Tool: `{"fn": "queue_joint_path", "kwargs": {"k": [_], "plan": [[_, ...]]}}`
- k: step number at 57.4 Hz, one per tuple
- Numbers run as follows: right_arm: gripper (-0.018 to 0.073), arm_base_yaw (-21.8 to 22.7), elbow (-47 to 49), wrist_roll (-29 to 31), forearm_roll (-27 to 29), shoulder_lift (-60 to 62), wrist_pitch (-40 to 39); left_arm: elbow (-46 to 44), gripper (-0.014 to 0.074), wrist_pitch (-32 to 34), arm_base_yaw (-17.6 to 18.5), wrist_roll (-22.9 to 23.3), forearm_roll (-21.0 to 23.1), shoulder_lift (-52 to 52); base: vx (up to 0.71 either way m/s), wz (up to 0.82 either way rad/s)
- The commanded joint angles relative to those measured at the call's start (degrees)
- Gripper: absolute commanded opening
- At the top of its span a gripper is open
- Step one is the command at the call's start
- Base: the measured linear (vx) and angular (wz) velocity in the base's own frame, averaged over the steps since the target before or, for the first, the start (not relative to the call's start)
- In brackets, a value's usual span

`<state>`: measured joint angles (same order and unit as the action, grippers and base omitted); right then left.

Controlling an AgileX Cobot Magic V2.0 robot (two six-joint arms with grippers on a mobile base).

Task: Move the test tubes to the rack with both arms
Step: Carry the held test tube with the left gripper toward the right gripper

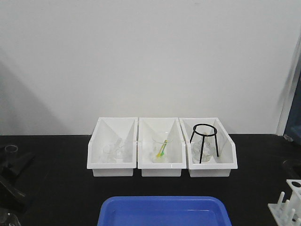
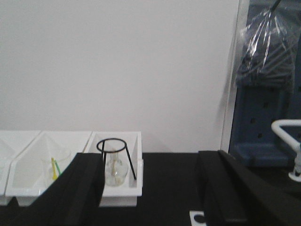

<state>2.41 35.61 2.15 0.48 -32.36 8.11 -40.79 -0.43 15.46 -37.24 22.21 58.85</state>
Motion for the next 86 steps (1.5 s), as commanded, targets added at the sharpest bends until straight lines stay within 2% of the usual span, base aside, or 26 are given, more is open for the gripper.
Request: {"fn": "queue_joint_path", "kwargs": {"k": [1, 9, 17, 22, 38, 53, 61, 68, 75, 86], "plan": [[0.0468, -0.05, 1.99, 0.26, -0.07, -2.34, -1.62, -3.27, -0.0022, 3.16, 0.53, 3.94, 0.04, -1.1, 0.0, 0.0], [0.0468, -0.05, 1.99, 0.31, -0.02, -7.34, -1.27, -3.34, -0.0022, 3.71, 1.23, 6.91, -0.04, -1.1, 0.0, 0.0], [0.0468, -0.51, 1.99, 0.31, 0.3, -12.8, -1.83, -3.34, -0.0022, 4.32, 5.22, 6.97, -0.11, -1.04, 0.0, 0.0], [0.0459, -2.58, 1.99, 0.36, 0.3, -16.59, -3.39, -3.34, -0.0022, 6.77, 8.42, 8.58, -0.11, -0.32, 0.0, 0.0], [0.0429, -16.69, 1.99, 0.36, 0.1, -27.99, -15.03, -3.97, -0.0022, 15.58, 17.96, 15.77, -0.2, 6.58, 0.0, 0.0], [0.0435, -30.34, 1.99, 0.31, -0.13, -34.1, -23.41, -14.23, -0.0022, 15.24, 25.21, 16.46, -2.2, 16.1, 0.0, 0.0], [0.0496, -35.54, 1.99, 0.31, -0.13, -36.43, -27.55, -18.65, -0.0022, 15.16, 28.01, 16.97, -2.15, 20.44, 0.0, 0.0], [0.0531, -37.18, 1.99, 0.15, -0.01, -37.92, -29.86, -21.12, -0.0022, 14.94, 30.16, 17.02, -2.08, 22.59, 0.0, 0.0], [0.0531, -37.18, 1.99, -2.83, -0.09, -38.11, -31.77, -21.71, -0.0022, 15.14, 31.79, 18.57, -2.08, 23.48, 0.0, 0.0], [0.0531, -37.18, 1.99, -6.02, -0.81, -38.11, -33.76, -21.71, -0.0022, 15.93, 32.04, 20.93, -2.17, 23.57, 0.0, 0.0]]}}
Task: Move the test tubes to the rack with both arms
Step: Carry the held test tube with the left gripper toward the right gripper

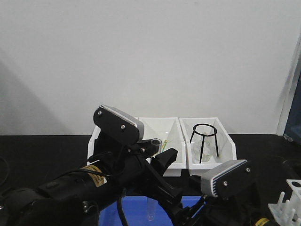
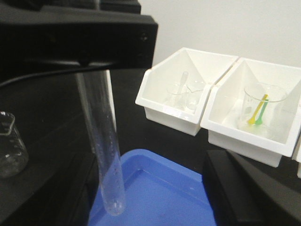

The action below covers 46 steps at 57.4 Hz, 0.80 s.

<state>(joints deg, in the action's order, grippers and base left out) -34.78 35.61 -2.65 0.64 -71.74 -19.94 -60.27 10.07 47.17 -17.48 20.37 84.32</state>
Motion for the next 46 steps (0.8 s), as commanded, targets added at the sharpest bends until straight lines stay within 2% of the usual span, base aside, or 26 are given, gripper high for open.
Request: {"fn": "queue_joint_path", "kwargs": {"k": [1, 10, 19, 46], "plan": [[0.0531, 0.01, 1.99, -1.47, -1.14, 1.27, -5.71, -2.23, -0.0022, 5.67, 0.33, 1.17, -0.32, -1.9, 0.0, 0.0], [0.0531, 0.01, 1.99, -6.17, -6.76, 1.27, -6.6, -2.23, -0.0022, 6.76, 0.33, 1.9, -0.25, -1.86, 0.0, 0.0], [0.0531, 0.01, 1.99, -9.39, -12.97, 1.15, -10.08, -2.23, -0.0022, 6.8, 0.47, 5.2, -0.25, -0.94, 0.0, 0.0], [0.053, 0.01, 1.99, -9.99, -13.69, -1.19, -14.13, -2.23, -0.0022, 4.57, 3.65, 5.19, -0.26, -0.86, 0.0, 0.0]]}}
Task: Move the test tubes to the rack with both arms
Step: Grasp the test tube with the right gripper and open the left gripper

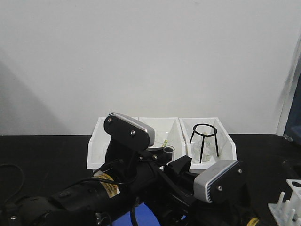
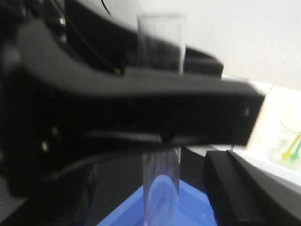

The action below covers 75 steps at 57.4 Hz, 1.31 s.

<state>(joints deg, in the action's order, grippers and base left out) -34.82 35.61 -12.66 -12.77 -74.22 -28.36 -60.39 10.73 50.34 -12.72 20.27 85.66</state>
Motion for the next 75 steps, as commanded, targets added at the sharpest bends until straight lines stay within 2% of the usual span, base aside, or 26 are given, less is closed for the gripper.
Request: {"fn": "queue_joint_path", "kwargs": {"k": [1, 6, 13, 21, 34, 60, 68, 75], "plan": [[0.0529, 0.06, 1.99, 0.02, -0.29, 1.28, -5.7, -2.11, -0.0022, 3.76, 0.49, 0.43, -0.16, -2.2, 0.0, 0.0], [0.0517, 0.06, 1.99, 0.02, -0.29, 1.28, -5.59, -2.11, -0.0022, 3.23, 0.49, 0.43, -0.16, -2.2, 0.0, 0.0], [0.0451, 0.06, 1.99, -0.08, -0.29, 1.28, -5.59, -2.11, -0.0022, 3.1, 0.49, 0.43, -0.16, -2.2, 0.0, 0.0], [0.0293, 0.06, 1.99, -0.08, -0.29, 1.28, -5.59, -2.11, -0.0022, 3.1, 0.49, 0.43, -0.16, -2.2, 0.0, 0.0], [-0.0015, 0.06, 1.99, -0.08, -0.24, 1.28, -5.59, -2.11, -0.0022, 3.03, 0.49, 0.43, -0.16, -2.2, 0.0, 0.0], [-0.0008, 0.06, 1.99, -0.08, -0.24, 1.28, -5.59, -2.11, 0.0001, 3.24, 0.49, 1.01, -0.16, -2.2, 0.0, 0.0], [-0.0008, 0.06, 1.99, -0.08, -0.24, 1.28, -5.59, -2.11, 0.0083, 3.31, 0.49, 0.87, -0.16, -2.2, 0.0, 0.0], [-0.0008, 0.11, 1.99, -0.08, -0.24, 1.28, -5.59, -2.11, 0.0216, 3.25, 0.49, 0.86, -0.16, -2.2, 0.0, 0.0]]}}
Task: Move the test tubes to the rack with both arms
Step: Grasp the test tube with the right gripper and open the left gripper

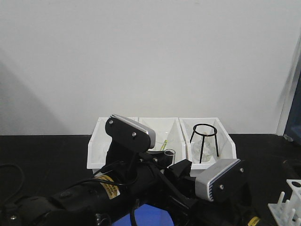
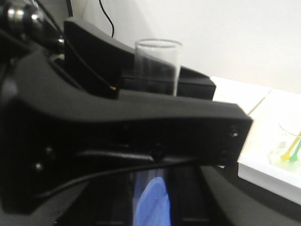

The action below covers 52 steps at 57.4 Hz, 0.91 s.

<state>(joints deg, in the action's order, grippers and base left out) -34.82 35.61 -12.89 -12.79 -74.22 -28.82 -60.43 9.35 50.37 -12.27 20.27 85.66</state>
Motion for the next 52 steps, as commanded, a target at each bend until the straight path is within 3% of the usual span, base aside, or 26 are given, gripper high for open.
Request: {"fn": "queue_joint_path", "kwargs": {"k": [1, 8, 14, 30, 52], "plan": [[-0.0008, 0.11, 1.99, 0.15, -0.22, 1.28, -5.13, -2.06, 0.0232, 4.63, 0.45, 0.42, -0.16, -2.2, 0.0, 0.0], [-0.0008, 0.11, 1.99, 0.15, -0.22, 1.28, -5.13, -2.06, 0.035, 4.68, 0.45, 0.42, -0.16, -2.2, 0.0, 0.0], [-0.0008, 0.11, 1.99, 0.15, -0.22, 1.28, -5.08, -2.06, 0.0389, 4.95, 0.45, 0.37, -0.22, -2.26, 0.0, 0.0], [-0.0008, 0.17, 1.99, 0.33, -0.22, 1.28, -4.07, -2.06, 0.0393, 6.37, 0.45, -3.66, -0.18, -4.99, 0.0, 0.0], [-0.0008, 0.17, 1.99, 0.33, -0.27, 1.28, -3.63, -2.06, 0.0393, 9.55, 0.45, -4.05, -0.18, -11.6, 0.0, 0.0]]}}
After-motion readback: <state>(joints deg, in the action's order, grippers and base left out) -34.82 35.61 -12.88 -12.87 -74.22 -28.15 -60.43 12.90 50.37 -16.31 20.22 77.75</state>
